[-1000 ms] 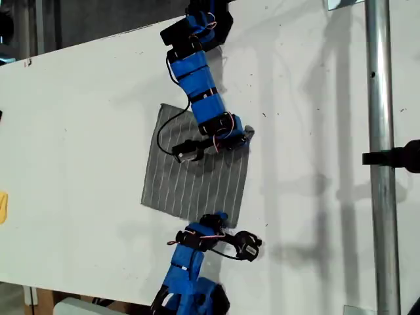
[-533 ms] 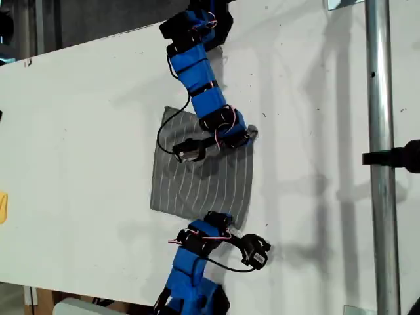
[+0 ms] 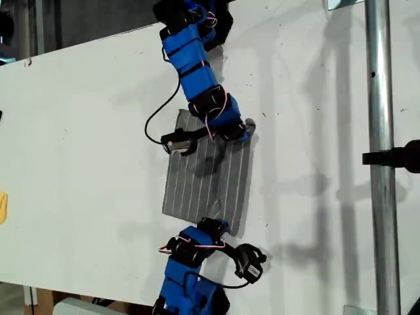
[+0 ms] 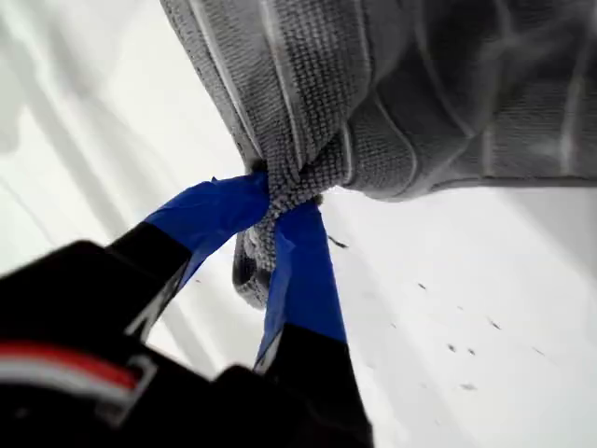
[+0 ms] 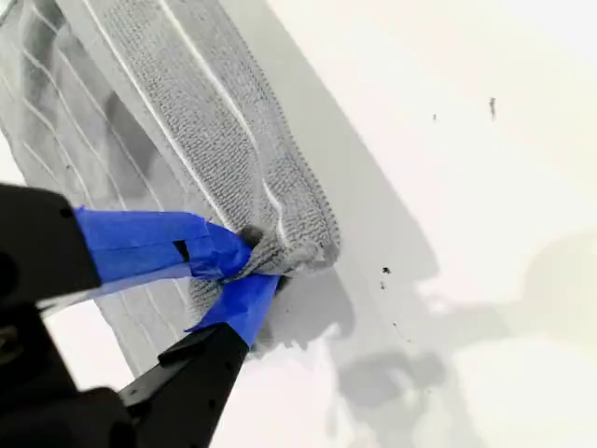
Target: Grasp corners of a towel and fold twice.
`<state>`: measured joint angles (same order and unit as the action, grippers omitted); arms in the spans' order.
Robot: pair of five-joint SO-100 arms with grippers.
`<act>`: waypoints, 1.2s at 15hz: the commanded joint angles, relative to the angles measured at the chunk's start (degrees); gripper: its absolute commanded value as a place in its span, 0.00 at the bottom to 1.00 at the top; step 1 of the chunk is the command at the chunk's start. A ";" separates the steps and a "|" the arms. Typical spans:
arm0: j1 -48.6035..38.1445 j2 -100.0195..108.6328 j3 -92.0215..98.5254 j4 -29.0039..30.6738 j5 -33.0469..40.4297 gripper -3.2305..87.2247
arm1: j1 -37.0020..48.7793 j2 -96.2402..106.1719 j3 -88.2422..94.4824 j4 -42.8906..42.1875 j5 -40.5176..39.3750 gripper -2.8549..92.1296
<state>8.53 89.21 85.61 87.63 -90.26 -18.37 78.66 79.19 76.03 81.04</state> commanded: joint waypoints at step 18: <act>-39.55 -13.27 -10.81 -2.46 34.45 0.00 | 34.80 15.21 21.45 -9.14 -34.54 0.03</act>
<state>-33.22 75.23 73.92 86.22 -54.23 19.34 91.67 98.70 69.87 43.15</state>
